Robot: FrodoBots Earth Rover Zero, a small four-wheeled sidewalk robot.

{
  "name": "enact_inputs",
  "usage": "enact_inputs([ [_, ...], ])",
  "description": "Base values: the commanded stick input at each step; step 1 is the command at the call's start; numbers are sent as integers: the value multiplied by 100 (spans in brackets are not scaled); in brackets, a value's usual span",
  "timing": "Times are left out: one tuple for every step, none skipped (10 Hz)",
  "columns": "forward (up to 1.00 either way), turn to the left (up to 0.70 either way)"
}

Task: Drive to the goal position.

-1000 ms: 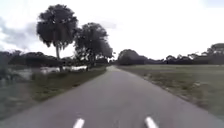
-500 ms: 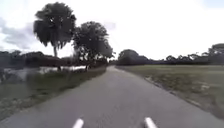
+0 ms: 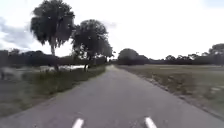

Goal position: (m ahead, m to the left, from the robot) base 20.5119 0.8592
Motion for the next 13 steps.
enact_inputs([
  [85,0],
  [85,0],
  [85,0],
  [85,0],
  [85,0],
  [85,0],
  [85,0],
  [85,0],
  [85,0],
  [85,0],
  [85,0],
  [85,0],
  [85,0],
])
